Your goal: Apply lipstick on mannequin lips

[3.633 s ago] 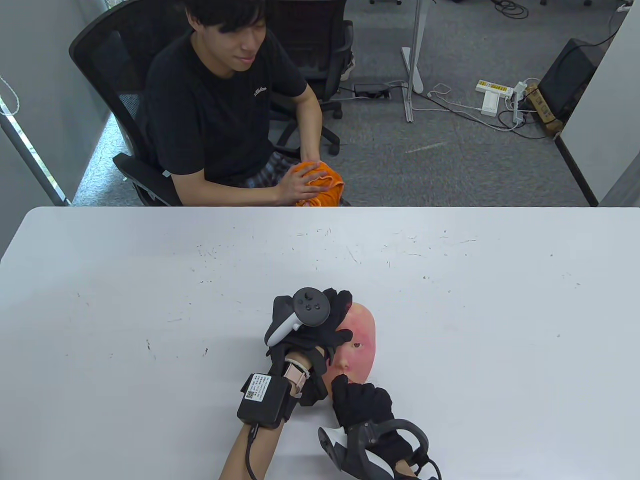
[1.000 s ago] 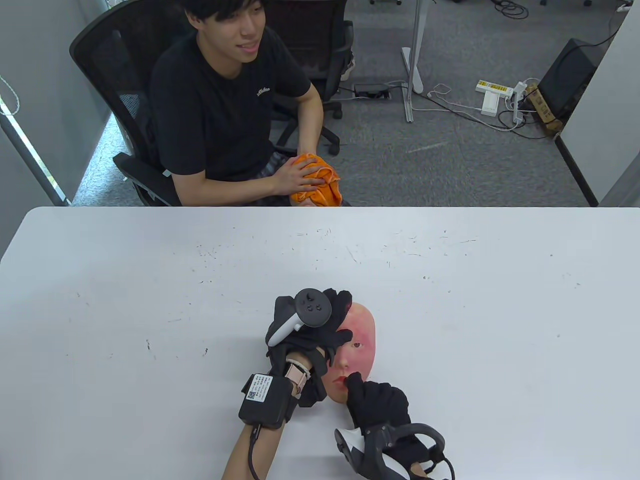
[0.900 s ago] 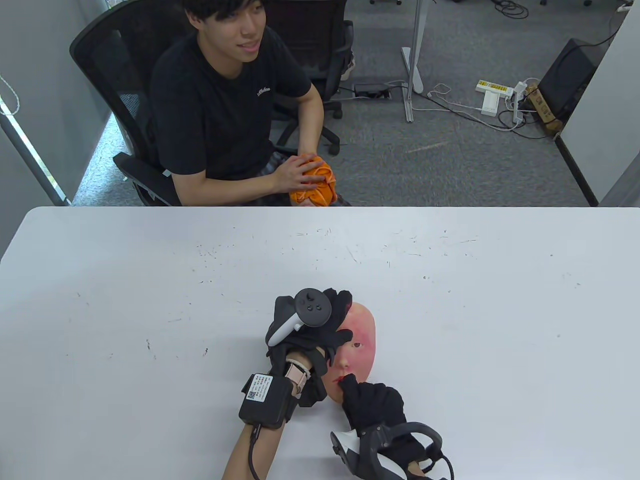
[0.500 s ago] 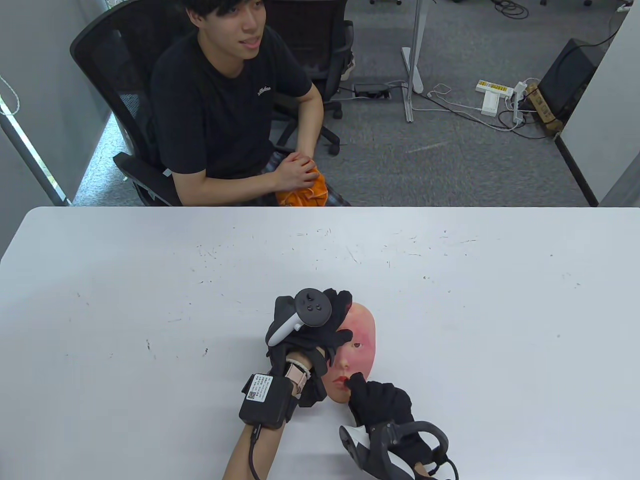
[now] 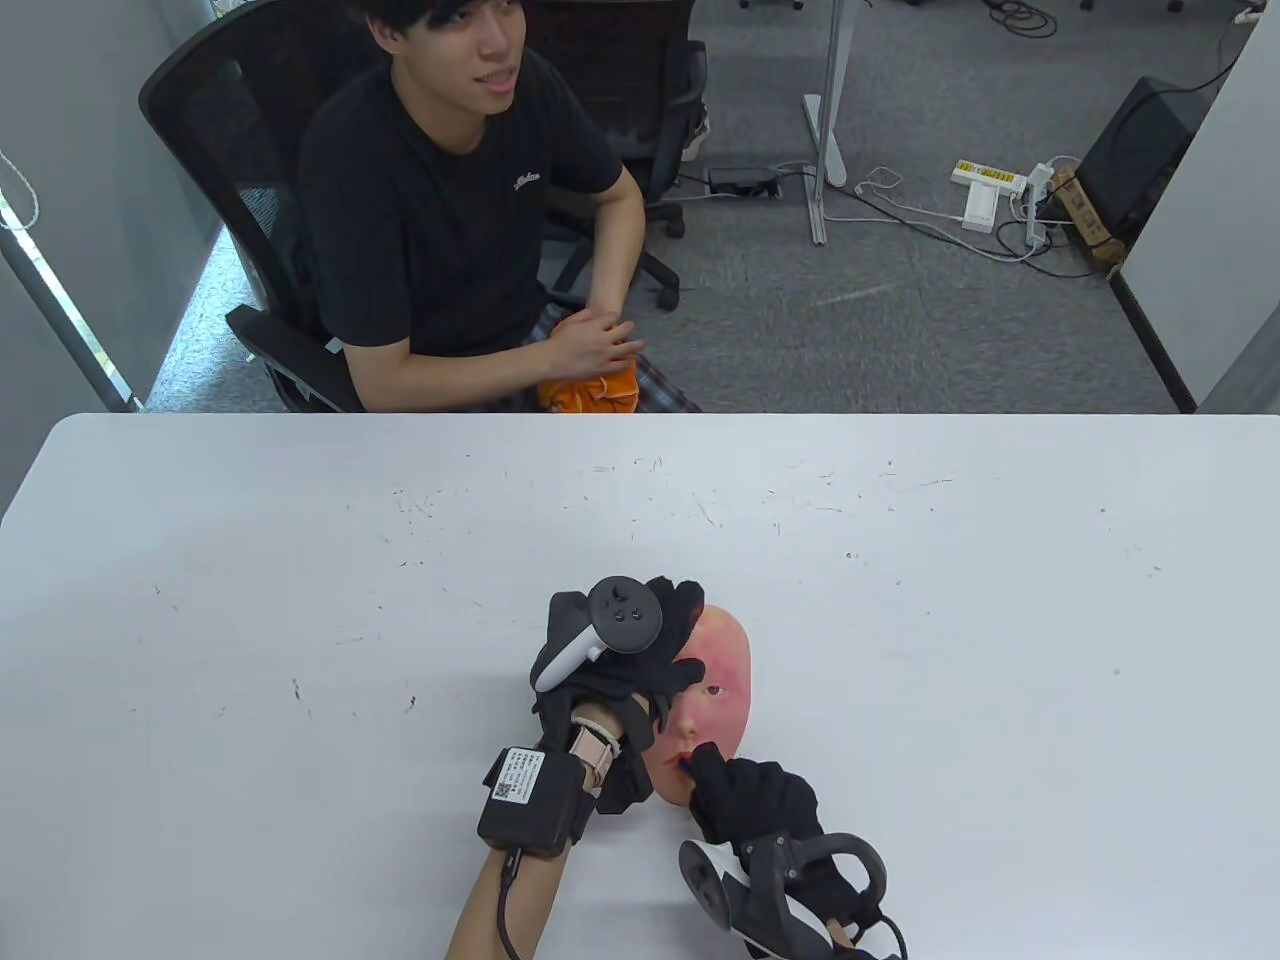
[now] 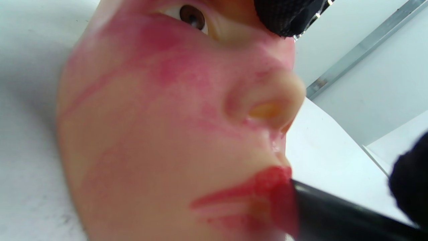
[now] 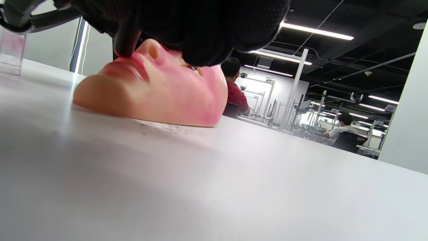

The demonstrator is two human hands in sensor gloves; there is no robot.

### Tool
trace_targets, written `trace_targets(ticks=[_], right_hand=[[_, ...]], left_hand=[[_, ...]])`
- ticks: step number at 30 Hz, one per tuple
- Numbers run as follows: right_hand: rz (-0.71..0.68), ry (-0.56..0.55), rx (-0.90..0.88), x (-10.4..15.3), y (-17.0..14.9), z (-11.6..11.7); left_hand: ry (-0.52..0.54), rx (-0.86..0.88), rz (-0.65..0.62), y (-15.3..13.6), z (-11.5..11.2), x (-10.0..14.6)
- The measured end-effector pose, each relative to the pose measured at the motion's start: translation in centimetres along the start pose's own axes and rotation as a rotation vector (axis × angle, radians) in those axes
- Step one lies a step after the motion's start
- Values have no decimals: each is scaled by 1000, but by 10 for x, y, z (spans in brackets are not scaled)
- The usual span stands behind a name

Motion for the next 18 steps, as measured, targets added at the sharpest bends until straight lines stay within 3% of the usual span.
trace_targets(ticks=[2, 6, 11, 15, 18], right_hand=[[48, 8, 29, 1, -6, 1], [-41, 19, -3, 2, 6, 1], [-145, -17, 150, -1, 32, 0], [-115, -84, 157, 4, 24, -6], [-86, -69, 171, 6, 16, -5]], left_hand=[[-2, -1, 0, 0, 0, 0], [-2, -5, 1, 0, 0, 0], [-4, -6, 0, 0, 0, 0], [-4, -7, 3, 0, 0, 0], [-3, -8, 1, 0, 0, 0]])
Point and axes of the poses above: the tracker on the back of each hand, its own y axis roughly to the thumb side, its own x axis roughly from the fingertips to the wrist, z = x × y, the point moved 5 cm from there along -x, roughly from the wrist to the fingertips, and after that the axes turned 14 degrees about -y, right-handed, at the moved point
